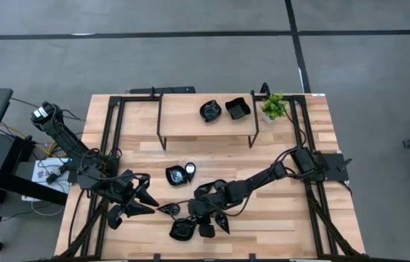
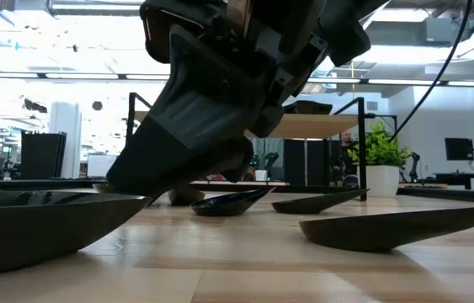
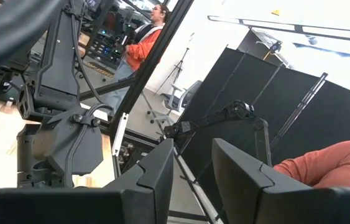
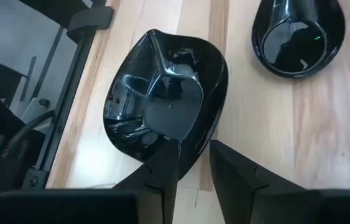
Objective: Pick & Place Mini shaped plates
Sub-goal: Stack the black leaf shaped plate on the black leaf shaped plate on the shelf
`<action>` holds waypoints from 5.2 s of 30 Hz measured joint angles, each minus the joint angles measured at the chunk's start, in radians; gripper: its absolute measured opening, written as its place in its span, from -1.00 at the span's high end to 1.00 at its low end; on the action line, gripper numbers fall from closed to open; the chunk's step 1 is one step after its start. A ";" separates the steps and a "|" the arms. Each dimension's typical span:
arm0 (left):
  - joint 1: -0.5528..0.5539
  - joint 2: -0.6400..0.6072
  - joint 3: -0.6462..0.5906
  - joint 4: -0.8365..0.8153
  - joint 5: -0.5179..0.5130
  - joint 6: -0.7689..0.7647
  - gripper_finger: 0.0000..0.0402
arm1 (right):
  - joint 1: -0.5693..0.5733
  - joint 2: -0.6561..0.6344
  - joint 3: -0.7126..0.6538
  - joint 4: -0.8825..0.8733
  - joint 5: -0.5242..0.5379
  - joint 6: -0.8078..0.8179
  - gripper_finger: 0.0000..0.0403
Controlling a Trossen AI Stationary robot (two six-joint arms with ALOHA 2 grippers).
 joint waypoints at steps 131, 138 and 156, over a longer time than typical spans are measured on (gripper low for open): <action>0.000 0.000 0.000 0.003 0.000 0.000 0.44 | -0.029 0.048 -0.038 0.124 -0.123 0.209 0.12; 0.000 0.000 0.000 0.003 0.000 0.000 0.44 | -0.029 0.049 -0.038 0.124 -0.123 0.208 0.28; 0.000 0.000 0.000 0.002 0.000 0.000 0.44 | -0.029 0.052 0.009 0.102 -0.132 0.238 0.43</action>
